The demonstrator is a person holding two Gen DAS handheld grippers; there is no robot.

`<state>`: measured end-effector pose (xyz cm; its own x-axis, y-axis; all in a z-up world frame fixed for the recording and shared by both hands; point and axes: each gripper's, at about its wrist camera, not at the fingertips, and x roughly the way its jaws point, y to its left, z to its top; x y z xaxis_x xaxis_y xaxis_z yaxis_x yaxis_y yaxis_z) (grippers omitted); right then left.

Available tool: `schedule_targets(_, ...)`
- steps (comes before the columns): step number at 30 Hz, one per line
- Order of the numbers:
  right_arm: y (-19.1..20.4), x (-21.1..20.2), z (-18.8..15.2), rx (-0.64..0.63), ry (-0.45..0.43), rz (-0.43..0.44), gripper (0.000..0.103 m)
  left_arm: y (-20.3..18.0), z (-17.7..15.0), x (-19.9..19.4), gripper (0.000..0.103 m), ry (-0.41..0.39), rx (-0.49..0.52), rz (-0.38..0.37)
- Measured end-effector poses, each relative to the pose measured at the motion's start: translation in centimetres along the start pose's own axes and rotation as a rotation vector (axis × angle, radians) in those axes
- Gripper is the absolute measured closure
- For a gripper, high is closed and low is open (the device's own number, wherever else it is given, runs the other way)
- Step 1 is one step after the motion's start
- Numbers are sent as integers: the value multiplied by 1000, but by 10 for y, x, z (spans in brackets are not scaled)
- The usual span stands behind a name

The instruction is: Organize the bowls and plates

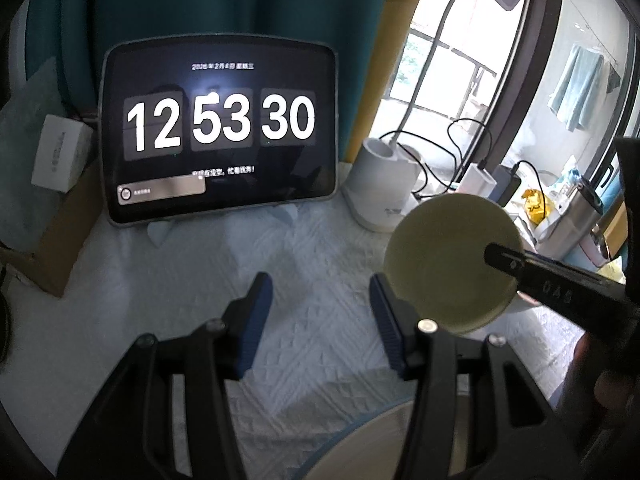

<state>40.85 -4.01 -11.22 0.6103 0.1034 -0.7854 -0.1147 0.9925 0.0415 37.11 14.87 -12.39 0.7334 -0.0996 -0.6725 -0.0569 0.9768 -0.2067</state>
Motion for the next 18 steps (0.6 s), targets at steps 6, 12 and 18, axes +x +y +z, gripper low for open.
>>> schedule_targets(6,-1,-3,3,8,-3,32,76,0,0,0,51,2,-1,-2)
schedule_targets(12,-2,-2,1,43,34,134,77,0,0,1,51,5,2,-3)
schedule_targets(18,5,1,-2,65,81,236,77,0,-1,4,51,12,0,-2)
